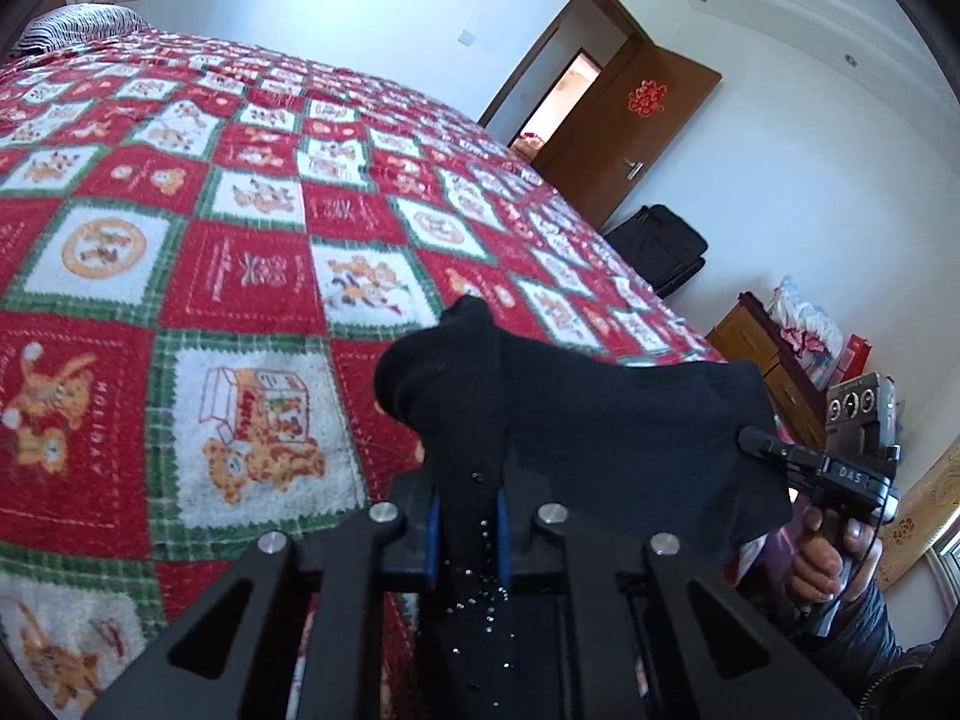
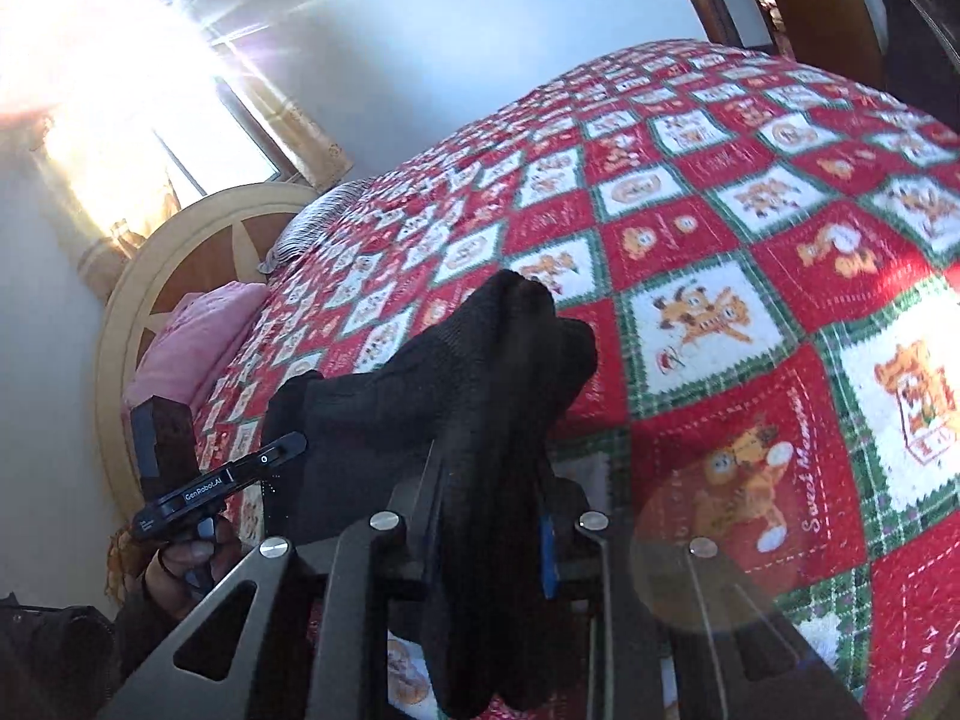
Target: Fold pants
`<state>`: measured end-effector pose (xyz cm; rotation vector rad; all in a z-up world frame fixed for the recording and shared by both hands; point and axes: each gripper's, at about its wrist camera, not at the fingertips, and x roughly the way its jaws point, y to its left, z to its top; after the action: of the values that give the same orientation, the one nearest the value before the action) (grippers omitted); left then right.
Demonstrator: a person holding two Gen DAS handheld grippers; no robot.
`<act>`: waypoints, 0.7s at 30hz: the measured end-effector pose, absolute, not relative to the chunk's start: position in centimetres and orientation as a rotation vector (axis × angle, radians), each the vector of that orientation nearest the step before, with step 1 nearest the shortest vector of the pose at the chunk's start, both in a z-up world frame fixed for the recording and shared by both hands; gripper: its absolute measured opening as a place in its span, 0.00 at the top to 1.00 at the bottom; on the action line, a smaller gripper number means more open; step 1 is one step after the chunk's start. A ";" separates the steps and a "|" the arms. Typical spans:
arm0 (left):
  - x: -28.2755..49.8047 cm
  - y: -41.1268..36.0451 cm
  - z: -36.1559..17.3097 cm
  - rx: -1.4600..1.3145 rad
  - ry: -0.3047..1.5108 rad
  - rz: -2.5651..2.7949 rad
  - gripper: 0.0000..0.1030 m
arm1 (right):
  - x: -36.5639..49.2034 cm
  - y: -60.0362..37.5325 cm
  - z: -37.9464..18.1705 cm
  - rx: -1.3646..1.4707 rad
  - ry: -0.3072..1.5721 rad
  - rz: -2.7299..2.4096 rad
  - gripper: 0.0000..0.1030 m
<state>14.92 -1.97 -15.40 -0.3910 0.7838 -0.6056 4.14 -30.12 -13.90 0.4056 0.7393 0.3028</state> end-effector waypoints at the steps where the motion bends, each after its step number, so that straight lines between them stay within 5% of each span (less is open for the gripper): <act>1: 14.7 -1.6 -15.0 -0.391 0.775 -0.605 0.87 | 4.5 -29.7 -13.4 0.394 0.740 0.311 0.76; 13: 13.0 10.1 -11.1 -0.367 0.633 -0.339 0.87 | 16.9 -17.3 -11.2 0.246 0.789 0.540 0.76; 21: 12.8 18.7 -13.1 -0.401 0.653 -0.085 0.87 | 24.8 -4.2 -14.6 0.205 0.891 0.701 0.76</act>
<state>12.84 18.71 -13.09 -0.4009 0.6532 -0.0847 24.79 -4.25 -14.61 0.2053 0.8906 0.7013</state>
